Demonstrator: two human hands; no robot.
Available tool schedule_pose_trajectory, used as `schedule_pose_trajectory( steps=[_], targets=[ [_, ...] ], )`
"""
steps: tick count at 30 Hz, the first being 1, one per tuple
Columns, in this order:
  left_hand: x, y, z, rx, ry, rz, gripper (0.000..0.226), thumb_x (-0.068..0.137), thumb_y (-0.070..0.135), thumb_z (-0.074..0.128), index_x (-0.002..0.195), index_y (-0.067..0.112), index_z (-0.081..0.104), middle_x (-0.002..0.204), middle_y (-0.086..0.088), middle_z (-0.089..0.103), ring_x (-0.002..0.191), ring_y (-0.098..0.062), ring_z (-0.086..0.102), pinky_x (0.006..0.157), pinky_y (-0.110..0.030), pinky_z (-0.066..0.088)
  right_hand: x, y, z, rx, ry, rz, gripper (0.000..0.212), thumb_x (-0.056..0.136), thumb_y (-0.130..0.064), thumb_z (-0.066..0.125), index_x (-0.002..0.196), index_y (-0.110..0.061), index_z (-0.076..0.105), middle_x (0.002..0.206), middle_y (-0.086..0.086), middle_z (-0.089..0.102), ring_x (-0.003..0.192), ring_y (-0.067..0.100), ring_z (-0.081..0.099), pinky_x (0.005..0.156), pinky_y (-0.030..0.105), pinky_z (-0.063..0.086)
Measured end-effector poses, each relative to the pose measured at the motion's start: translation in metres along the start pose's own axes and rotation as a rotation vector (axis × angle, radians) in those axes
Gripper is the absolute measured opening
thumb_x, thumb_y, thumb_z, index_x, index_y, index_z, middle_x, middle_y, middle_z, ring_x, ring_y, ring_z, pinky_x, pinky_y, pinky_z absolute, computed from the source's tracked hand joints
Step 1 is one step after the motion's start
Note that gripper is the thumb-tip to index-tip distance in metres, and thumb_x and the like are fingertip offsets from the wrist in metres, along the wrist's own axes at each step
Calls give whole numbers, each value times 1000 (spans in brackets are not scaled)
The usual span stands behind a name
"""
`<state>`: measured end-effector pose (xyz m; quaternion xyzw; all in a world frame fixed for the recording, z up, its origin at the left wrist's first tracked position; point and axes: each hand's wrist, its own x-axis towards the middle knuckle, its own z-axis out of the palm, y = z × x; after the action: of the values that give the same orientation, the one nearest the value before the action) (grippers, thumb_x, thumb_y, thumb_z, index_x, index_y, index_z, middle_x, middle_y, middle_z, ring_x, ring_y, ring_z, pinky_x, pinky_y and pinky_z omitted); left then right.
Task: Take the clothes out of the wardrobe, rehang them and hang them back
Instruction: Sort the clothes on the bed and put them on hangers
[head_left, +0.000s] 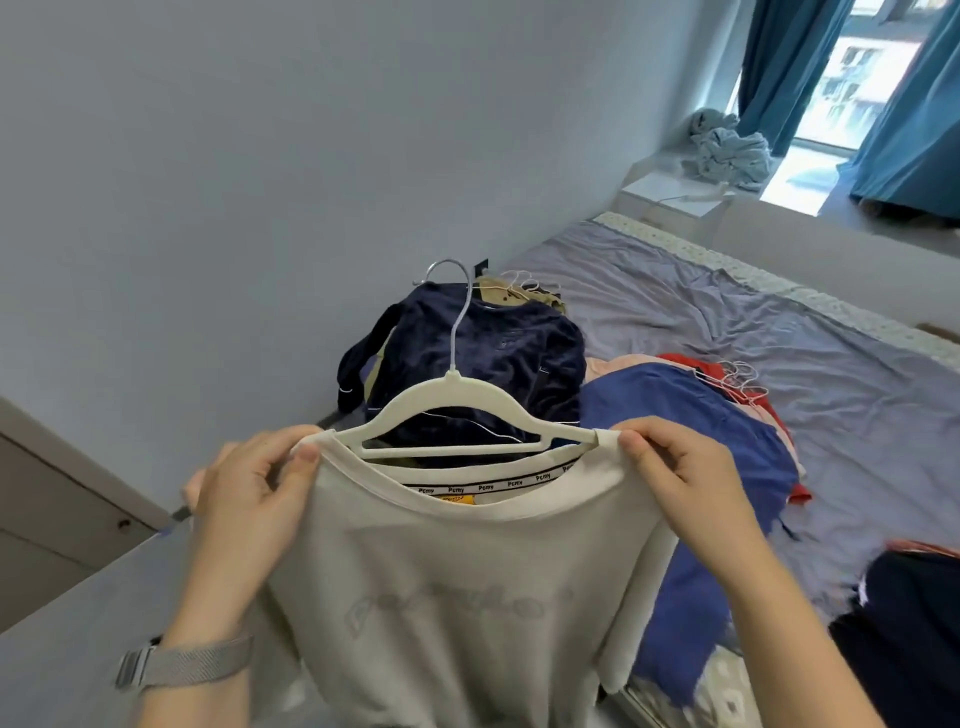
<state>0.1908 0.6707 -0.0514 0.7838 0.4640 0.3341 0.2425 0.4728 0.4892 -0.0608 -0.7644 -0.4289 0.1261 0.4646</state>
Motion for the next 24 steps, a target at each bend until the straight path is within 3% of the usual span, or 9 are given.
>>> schedule_pose_trajectory(
  steps=[5,8,13,18,24],
  targets=[
    [39,-45,-26,8,-18,27,25,82,58,35,84,54,59,83,12,67,93,-19,58,95,-54,37,17,-21,68,-5,164,109,18,91,-17,60,81,-27,72,78,-24,68,84,-11,58,71,7,40],
    [54,-67,-40,14,-32,58,25,82,58,34,91,56,56,84,15,66,89,-13,49,93,-55,37,26,-31,96,13,215,153,22,90,-19,61,76,-34,69,79,-30,67,85,-13,57,75,18,42],
    [84,-92,-50,16,-85,164,20,87,51,37,89,55,56,92,17,62,86,-4,48,83,-55,39,48,-47,128,26,332,163,28,91,-18,59,72,-38,63,82,-17,67,87,8,60,75,26,40],
    [138,-103,-33,34,-83,177,21,88,51,35,91,55,56,101,24,59,90,3,48,86,-43,32,100,-54,146,51,355,133,19,90,-32,55,75,-38,66,84,-12,68,85,11,61,76,30,43],
    [225,-99,32,40,-178,156,26,87,54,33,83,51,58,90,21,63,93,4,48,86,-24,22,194,-44,172,-78,300,71,31,91,-21,59,71,-45,59,72,-32,62,83,-3,57,78,26,40]
  ],
)
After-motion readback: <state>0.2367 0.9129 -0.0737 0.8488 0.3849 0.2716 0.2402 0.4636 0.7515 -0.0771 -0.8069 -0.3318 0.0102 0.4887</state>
